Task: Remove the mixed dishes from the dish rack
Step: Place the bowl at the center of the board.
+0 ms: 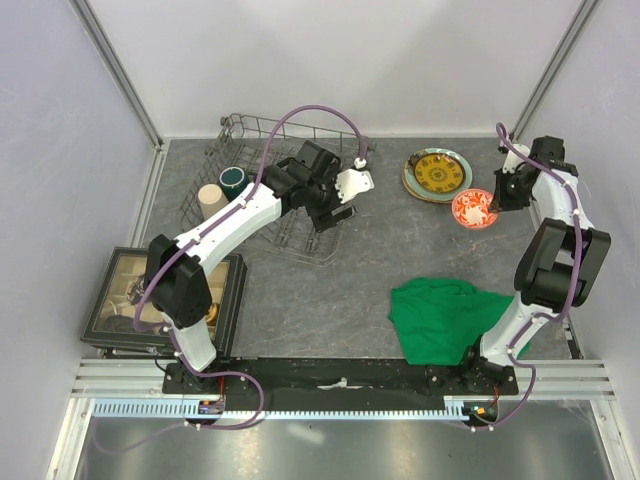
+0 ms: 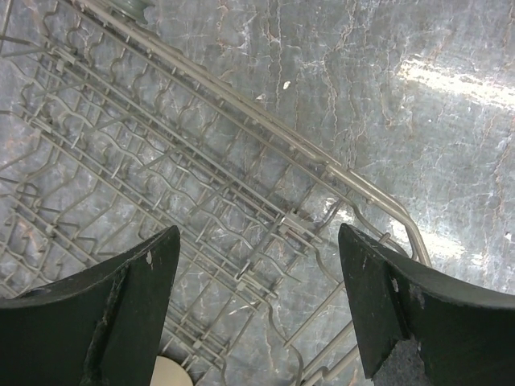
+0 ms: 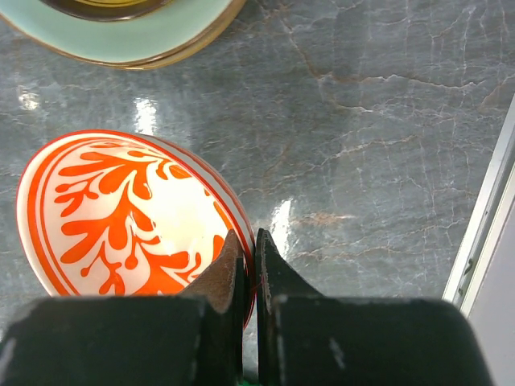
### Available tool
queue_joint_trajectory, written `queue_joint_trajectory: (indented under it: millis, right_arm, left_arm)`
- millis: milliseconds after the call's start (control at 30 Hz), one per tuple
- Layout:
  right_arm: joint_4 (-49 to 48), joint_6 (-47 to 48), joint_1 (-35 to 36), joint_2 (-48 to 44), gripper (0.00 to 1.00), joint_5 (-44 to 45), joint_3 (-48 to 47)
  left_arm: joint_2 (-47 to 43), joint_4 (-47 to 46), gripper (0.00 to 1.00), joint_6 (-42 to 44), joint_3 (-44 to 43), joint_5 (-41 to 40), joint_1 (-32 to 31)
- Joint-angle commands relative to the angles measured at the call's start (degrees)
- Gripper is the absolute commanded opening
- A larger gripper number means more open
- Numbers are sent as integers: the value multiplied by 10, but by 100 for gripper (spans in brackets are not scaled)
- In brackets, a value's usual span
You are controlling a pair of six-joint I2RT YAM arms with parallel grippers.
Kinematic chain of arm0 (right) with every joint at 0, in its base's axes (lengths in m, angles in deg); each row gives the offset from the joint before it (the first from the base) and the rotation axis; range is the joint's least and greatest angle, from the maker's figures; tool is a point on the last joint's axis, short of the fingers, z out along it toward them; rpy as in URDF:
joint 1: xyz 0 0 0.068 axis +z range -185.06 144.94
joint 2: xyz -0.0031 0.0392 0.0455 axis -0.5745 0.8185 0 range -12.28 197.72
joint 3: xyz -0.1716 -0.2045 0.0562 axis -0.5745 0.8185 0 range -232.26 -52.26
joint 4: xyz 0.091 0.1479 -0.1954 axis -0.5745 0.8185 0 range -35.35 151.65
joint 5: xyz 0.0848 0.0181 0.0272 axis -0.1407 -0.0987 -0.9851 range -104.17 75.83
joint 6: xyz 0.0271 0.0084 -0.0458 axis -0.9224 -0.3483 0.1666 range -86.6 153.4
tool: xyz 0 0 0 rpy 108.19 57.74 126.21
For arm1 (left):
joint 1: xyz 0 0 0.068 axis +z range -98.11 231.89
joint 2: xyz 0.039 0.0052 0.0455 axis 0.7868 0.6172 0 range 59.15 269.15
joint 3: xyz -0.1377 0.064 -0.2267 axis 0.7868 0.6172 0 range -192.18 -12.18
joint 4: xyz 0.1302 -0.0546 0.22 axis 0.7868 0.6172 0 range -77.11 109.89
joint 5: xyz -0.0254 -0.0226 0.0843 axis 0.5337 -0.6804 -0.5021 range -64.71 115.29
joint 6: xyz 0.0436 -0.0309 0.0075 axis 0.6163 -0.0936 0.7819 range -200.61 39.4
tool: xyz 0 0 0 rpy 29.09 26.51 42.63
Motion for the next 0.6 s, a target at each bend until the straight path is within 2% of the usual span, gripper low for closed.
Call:
queue_joint_trajectory:
  millis: [0,567]
  right_arm:
    - [-31,7,-9,22,0,-27,-17]
    - [-60,21,-39,107,0,-28,-41]
  left_arm:
    - [-37,-33,86,-31,11,30,7]
    - [-34,-34,86,-36,26,32,11]
